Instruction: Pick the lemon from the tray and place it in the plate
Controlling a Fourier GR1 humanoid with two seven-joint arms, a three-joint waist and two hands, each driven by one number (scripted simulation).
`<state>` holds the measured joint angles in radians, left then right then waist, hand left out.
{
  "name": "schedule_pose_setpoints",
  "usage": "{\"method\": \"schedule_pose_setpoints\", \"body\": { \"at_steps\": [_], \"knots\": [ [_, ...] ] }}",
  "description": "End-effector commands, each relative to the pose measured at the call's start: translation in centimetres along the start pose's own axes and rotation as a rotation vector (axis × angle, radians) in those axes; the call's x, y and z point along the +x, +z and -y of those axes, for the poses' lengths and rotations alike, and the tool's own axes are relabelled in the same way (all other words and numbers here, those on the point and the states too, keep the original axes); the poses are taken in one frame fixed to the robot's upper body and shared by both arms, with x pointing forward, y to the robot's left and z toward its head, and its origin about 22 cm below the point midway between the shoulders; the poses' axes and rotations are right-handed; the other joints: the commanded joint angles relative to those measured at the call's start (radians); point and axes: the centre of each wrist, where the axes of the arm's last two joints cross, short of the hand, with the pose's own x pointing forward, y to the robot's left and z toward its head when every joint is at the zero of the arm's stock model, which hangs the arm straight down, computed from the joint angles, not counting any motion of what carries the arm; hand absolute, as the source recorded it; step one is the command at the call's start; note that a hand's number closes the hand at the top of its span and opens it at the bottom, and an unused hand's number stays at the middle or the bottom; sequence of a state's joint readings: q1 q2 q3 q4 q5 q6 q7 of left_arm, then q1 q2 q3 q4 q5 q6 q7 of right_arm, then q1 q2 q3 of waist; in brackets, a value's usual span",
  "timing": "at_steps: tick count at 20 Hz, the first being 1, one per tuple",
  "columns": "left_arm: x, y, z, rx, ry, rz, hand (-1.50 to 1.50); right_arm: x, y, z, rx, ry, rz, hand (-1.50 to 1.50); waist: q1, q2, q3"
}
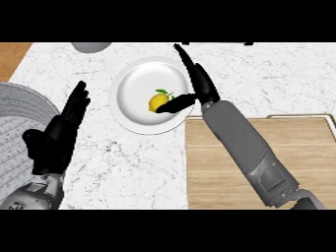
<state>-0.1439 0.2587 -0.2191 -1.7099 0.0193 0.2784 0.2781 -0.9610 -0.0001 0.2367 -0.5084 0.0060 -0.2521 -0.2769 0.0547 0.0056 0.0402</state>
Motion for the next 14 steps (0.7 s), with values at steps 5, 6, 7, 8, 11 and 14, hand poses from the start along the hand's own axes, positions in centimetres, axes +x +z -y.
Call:
{"method": "schedule_pose_setpoints", "body": {
  "at_steps": [5, 6, 7, 8, 11, 14],
  "knots": [
    [-5.0, 0.7, -0.2, 0.048, 0.008, -0.231, 0.00, -2.4, 1.0, -0.1, -0.028, 0.060, -0.025, -1.50, -0.013, 0.017, -0.040],
    [-5.1, 1.2, -1.2, 0.044, -0.011, -0.246, 0.00, -1.1, 0.0, 0.2, -0.034, 0.058, -0.043, -1.50, -0.011, 0.013, -0.040],
    [-5.5, 0.8, -1.0, 0.060, 0.013, -0.242, 0.00, -2.3, 0.6, 0.7, -0.024, 0.064, -0.054, -1.50, -0.012, 0.022, -0.041],
    [-4.9, 0.5, -0.8, 0.050, -0.012, -0.243, 0.00, -1.0, -0.2, 0.2, -0.043, 0.067, -0.052, -1.50, -0.003, 0.018, -0.040],
    [-5.4, 0.8, -0.9, 0.071, 0.007, -0.254, 0.00, -1.8, 0.1, 0.8, -0.035, 0.070, -0.059, -1.50, -0.016, 0.017, -0.041],
    [-5.6, 1.4, -1.6, 0.063, -0.005, -0.242, 0.00, -3.5, 0.9, 2.2, -0.076, 0.086, -0.066, -1.50, -0.012, 0.016, -0.041]
  ]
}}
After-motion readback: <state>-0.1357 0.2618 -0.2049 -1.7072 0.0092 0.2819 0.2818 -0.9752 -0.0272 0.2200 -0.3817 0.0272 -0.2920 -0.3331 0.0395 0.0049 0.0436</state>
